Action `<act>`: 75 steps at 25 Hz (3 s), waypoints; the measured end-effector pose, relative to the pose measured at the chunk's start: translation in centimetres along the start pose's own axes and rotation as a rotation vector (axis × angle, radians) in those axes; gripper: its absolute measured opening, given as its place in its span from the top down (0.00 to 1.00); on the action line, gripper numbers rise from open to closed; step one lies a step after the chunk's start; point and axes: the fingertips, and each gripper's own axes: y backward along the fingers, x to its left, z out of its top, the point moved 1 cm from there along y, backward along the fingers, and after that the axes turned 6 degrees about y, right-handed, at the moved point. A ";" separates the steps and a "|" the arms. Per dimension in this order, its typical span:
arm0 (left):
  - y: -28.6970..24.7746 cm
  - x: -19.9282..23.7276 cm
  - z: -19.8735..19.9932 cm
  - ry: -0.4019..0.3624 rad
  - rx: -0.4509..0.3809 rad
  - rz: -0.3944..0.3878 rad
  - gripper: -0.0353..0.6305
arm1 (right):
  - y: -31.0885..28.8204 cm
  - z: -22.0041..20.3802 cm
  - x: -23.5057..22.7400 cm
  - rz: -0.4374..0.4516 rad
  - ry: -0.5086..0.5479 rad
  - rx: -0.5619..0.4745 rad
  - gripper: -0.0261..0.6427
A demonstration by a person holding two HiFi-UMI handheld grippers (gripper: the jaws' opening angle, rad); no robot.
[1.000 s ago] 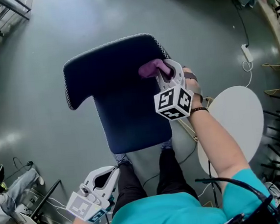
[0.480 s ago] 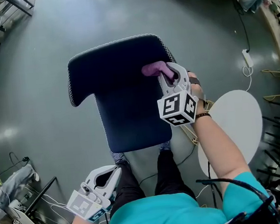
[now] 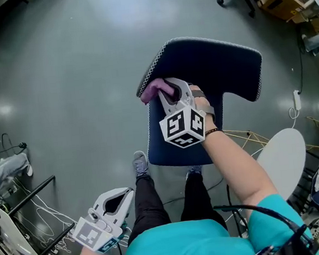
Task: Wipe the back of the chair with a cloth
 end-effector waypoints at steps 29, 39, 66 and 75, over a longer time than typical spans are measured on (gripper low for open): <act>-12.4 -8.7 -0.5 -0.108 0.196 -0.195 0.94 | 13.4 -22.9 -14.6 -0.350 -0.076 0.321 0.83; -14.0 -12.0 -2.2 -0.121 0.187 -0.203 0.94 | 16.4 -23.7 -14.5 -0.328 -0.107 0.248 0.83; 4.6 5.2 -2.6 0.056 0.025 0.032 0.94 | -3.8 -3.4 0.3 -0.069 0.017 0.144 0.83; -4.3 -0.8 -2.1 -0.038 0.149 -0.073 0.94 | 4.4 -15.5 -8.4 -0.252 -0.072 0.268 0.83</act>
